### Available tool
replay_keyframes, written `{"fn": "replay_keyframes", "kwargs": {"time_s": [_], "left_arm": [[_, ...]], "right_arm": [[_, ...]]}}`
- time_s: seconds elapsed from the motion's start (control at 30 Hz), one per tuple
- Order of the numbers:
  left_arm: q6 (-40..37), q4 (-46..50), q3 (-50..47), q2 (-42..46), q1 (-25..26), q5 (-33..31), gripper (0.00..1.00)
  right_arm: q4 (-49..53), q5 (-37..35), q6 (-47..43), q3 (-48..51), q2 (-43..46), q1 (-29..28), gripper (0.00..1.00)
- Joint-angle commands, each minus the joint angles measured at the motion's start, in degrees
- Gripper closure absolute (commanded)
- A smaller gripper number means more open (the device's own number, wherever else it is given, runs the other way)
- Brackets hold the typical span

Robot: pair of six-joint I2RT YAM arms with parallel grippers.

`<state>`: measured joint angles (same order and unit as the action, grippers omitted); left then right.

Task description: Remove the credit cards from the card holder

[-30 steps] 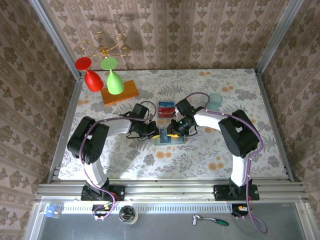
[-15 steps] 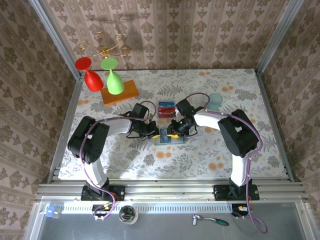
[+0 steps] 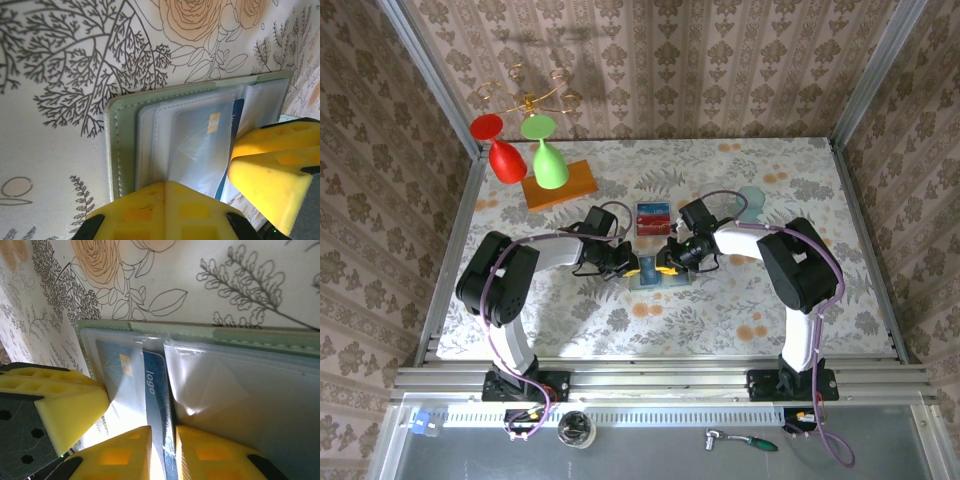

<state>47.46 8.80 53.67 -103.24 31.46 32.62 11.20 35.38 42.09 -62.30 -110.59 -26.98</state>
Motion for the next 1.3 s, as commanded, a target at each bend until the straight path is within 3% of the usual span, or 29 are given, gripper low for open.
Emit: {"fn": "replay_keyframes", "kwargs": {"time_s": [0.0,0.43,1.03,1.27], "left_arm": [[-1.5,2.9,-0.4,-2.2,-0.1,-1.9,1.0],[-1.4,2.6,-0.6,-2.1,0.0,-1.9,1.0],[-1.4,2.8,-0.7,-2.1,0.3,-2.1,1.0],[-1.5,3.0,-1.0,-1.7,0.4,-2.4,1.0]], "right_arm": [[-3.0,2.1,1.9,1.4,2.1,0.4,0.81],[-6.0,3.6,2.7,2.6,1.9,0.5,0.87],[-7.4,5.8,2.3,3.4,1.5,0.6,0.84],[-7.4,4.7,2.0,4.3,2.8,0.6,0.9]]}}
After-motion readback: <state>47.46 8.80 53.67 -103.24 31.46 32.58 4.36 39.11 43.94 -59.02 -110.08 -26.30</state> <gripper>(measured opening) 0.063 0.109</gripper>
